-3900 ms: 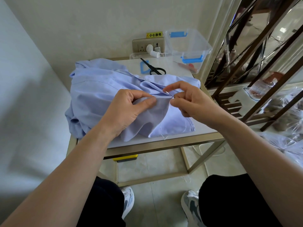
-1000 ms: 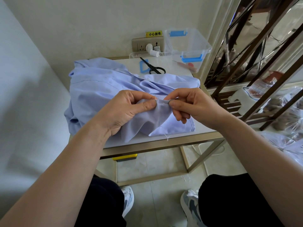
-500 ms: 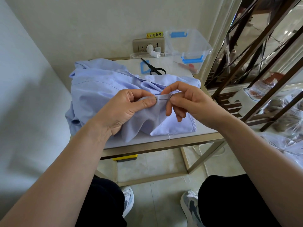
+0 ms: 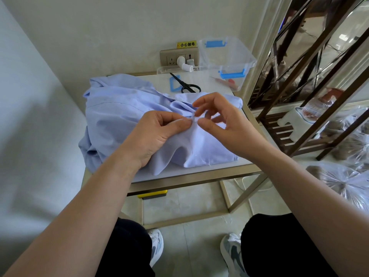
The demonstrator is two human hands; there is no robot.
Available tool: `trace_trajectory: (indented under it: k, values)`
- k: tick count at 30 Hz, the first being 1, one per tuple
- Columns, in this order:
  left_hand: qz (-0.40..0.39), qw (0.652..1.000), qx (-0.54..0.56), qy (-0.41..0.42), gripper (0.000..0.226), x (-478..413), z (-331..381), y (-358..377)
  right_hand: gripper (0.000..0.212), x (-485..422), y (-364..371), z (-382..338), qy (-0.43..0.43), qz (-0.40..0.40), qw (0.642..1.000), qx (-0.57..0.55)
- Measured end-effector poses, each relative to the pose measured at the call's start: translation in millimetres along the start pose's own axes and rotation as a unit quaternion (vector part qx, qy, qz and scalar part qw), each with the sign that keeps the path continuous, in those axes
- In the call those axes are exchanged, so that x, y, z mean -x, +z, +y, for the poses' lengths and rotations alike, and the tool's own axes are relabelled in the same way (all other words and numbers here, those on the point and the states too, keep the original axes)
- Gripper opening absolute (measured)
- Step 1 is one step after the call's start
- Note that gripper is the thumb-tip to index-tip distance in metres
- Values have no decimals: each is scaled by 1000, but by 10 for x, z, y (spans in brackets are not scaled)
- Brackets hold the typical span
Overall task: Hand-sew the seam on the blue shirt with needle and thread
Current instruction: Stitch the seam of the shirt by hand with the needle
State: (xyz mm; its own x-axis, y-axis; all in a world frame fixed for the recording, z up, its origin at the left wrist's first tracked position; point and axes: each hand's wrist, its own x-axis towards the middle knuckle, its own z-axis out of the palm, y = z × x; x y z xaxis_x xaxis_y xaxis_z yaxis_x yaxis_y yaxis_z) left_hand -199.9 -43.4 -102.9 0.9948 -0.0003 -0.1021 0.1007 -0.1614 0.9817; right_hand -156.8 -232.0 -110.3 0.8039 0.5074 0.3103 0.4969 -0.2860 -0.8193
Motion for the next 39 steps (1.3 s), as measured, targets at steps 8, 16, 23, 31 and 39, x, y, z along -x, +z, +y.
trace_trajectory:
  k: [8,16,23,31,39]
  values:
    - [-1,998,-50,27,15,-16,-15,37,2,-25,80,50,-138,68,982,110]
    - [97,987,-117,46,20,-70,-77,-54,10,14,110,-162,-122,23,992,-28]
    - [107,990,-75,51,13,-88,-100,-54,7,68,-169,-120,196,-541,786,-227]
    - [100,990,-74,61,14,-81,-103,-37,9,13,-79,-98,201,-171,952,-154]
    - [72,993,-73,51,15,-73,-67,11,20,-18,224,-35,98,65,993,-21]
